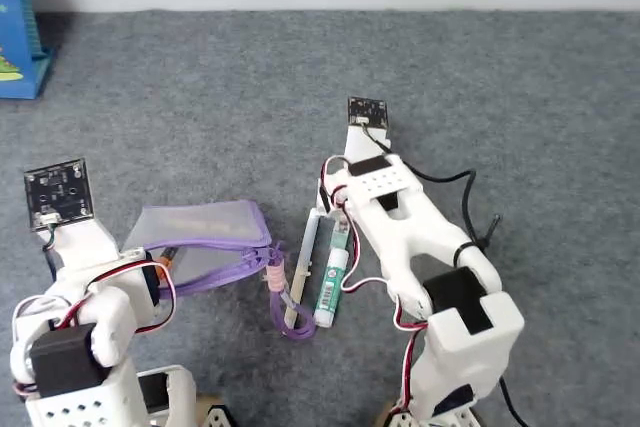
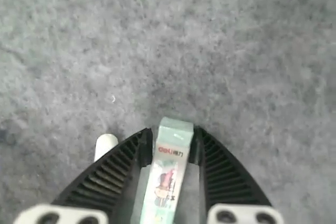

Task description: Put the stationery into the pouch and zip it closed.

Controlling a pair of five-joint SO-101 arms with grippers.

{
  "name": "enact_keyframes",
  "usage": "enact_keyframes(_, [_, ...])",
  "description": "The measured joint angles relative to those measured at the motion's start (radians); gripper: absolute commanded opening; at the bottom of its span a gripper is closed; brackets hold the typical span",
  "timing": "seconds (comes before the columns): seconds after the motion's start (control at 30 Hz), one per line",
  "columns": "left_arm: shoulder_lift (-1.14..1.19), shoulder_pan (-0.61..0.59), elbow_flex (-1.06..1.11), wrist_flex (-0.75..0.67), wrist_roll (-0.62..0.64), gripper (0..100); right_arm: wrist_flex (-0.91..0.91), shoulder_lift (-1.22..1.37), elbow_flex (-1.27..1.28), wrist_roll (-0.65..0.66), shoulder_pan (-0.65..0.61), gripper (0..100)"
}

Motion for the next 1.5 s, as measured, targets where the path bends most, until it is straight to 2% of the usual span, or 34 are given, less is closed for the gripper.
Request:
enact_keyframes(0.23, [0.0,0.0,0.0,0.0,0.0,1,0.166,-0.012,-0.044,0.003,0.018,0.8])
enact_keyframes(0.37, [0.0,0.0,0.0,0.0,0.0,1,0.242,-0.124,-0.044,0.048,0.025,0.8])
enact_keyframes(0.6, [0.0,0.0,0.0,0.0,0.0,1,0.344,-0.476,0.06,0.115,0.028,0.8])
enact_keyframes(0.8, [0.0,0.0,0.0,0.0,0.0,1,0.347,-0.852,0.143,0.137,0.026,0.8])
enact_keyframes(1.13, [0.0,0.0,0.0,0.0,0.003,1,0.339,-1.355,0.218,0.19,-0.184,0.8])
enact_keyframes(1.5, [0.009,0.0,-0.034,0.035,0.003,1,0.184,-1.565,0.218,0.192,-0.377,0.8])
